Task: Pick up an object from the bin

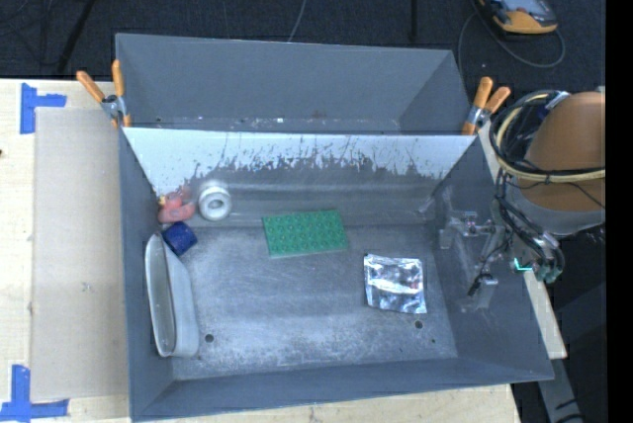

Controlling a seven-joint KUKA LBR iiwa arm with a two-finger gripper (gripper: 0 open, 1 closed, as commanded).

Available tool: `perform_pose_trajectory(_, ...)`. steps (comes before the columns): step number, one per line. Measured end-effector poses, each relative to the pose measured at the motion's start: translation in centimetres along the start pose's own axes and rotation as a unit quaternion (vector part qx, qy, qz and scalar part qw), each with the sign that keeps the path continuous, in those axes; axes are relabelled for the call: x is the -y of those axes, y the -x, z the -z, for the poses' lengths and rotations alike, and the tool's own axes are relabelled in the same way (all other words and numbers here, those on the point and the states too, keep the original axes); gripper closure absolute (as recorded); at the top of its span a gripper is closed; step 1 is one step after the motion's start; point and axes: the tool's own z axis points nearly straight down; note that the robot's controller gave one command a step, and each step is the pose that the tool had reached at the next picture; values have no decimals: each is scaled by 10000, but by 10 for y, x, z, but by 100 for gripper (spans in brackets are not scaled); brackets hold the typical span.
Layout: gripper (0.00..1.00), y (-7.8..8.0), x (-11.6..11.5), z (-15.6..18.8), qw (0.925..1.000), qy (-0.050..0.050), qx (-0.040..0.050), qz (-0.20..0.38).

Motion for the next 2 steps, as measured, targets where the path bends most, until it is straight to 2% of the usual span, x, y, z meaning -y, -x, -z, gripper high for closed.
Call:
perform_pose_trajectory(1, 0, 34, -55, -92, 10000, 13, 9, -44)
perform_pose_trajectory(2, 100, 35, -52, -87, 10000, -7, 36, -40)
